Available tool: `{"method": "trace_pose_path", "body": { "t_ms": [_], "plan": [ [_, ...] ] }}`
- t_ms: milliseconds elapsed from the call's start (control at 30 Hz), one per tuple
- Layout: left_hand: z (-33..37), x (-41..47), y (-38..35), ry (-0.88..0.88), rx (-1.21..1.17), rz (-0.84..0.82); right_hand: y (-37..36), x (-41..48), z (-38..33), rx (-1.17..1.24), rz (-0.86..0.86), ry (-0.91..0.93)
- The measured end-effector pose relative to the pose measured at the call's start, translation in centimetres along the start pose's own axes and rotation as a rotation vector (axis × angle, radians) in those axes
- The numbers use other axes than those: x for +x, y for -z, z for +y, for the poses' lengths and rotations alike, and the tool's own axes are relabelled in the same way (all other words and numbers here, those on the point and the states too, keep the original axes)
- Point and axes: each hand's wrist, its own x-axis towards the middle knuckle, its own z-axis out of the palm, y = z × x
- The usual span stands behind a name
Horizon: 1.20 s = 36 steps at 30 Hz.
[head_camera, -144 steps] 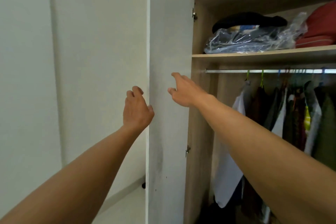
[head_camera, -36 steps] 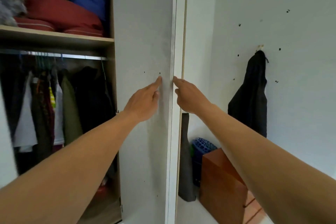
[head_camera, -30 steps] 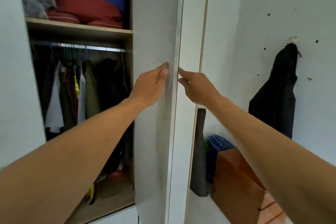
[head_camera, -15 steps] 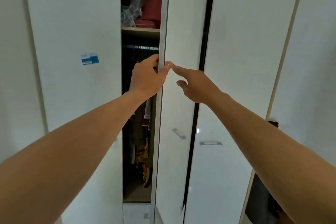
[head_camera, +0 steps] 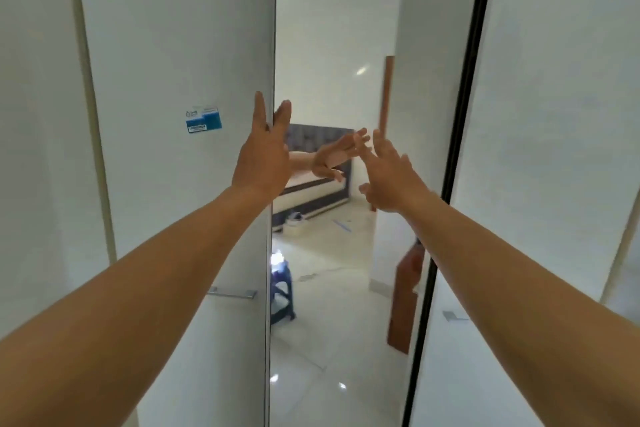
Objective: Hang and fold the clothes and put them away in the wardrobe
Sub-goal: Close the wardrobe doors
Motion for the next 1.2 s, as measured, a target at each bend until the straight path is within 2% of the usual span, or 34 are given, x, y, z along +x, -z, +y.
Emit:
{"method": "trace_pose_path", "body": {
  "t_ms": [100,167,367,533,800,1067,1200],
  "plan": [
    [-2.4,0.9,-2.6,-0.064,0.306,-0.041,-0.7,1.9,0.9,-0.046,0.029,-0.049],
    [-3.5,1.1,-4.1,-0.098,0.412,-0.09,-1.3,3.4,1.7,-0.073,0.025,-0.08],
    [-6.0,1.5,-8.7,-0.087,0.283,-0.252,-3.8,6.3,3.5,-0.064,-0.044,-0.129],
    [-7.2,2.8,-12.2,-0.062,0.168,-0.307,-6.2,8.0,4.3,-0.005,-0.032,-0.139],
    [-7.0,2.4,-15.8,-0.046,0.154,-0.227,-8.0,8.5,4.9,-0.035,0.042,-0.126],
    [-5.2,2.4,-15.7,0.016,0.203,-0.15,-6.1,7.6,6.0,-0.012,-0.048,-0.092],
    [-2.9,2.5,-16.5,-0.078,0.275,-0.148,-5.7,5.3,8.0,0.09,-0.041,-0.104]
  ]
}}
